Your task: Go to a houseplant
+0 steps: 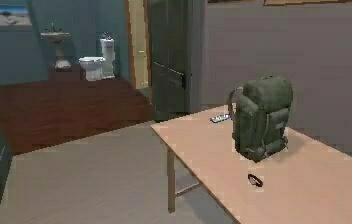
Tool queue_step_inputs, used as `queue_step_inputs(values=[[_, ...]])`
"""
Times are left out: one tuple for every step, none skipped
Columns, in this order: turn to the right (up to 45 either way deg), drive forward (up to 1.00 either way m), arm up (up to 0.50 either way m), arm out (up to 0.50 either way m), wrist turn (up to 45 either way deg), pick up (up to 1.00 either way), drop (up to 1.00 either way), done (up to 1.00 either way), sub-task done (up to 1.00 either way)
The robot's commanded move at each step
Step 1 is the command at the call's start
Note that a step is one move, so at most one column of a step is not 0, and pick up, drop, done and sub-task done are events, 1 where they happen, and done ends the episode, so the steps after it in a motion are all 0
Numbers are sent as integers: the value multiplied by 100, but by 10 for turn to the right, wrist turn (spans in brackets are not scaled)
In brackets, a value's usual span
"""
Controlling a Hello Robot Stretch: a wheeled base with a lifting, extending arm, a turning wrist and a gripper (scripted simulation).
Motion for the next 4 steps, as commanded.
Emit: queue_step_inputs(values=[[-360, 0, 0, 0, 0, 0, 0, 0, 0], [0, 100, 0, 0, 0, 0, 0, 0, 0], [0, 35, 0, 0, 0, 0, 0, 0, 0], [270, 0, 0, 0, 0, 0, 0, 0, 0]])
